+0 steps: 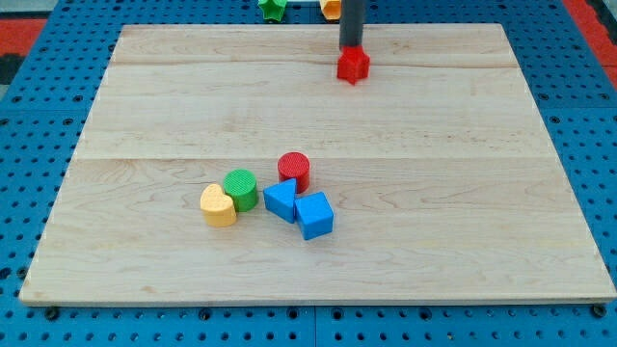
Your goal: Slide the red star towards the red circle
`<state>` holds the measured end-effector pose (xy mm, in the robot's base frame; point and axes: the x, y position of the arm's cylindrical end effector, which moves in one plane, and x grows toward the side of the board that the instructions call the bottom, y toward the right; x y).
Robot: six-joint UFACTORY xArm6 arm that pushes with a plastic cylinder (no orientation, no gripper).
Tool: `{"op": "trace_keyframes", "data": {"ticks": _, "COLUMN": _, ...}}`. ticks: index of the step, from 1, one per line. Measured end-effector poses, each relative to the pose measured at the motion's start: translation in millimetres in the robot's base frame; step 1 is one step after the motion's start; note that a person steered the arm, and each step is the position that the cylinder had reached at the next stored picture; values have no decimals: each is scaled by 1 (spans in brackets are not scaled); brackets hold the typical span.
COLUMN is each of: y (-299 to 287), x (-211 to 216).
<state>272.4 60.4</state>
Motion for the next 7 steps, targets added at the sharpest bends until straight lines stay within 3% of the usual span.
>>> {"op": "trace_keyframes", "data": {"ticks": 1, "y": -9, "x": -44}}
{"op": "trace_keyframes", "data": {"ticks": 2, "y": 26, "x": -40}}
{"op": "trace_keyframes", "data": {"ticks": 5, "y": -23, "x": 41}}
{"op": "trace_keyframes", "data": {"ticks": 6, "y": -24, "x": 41}}
{"op": "trace_keyframes", "data": {"ticks": 7, "y": -24, "x": 74}}
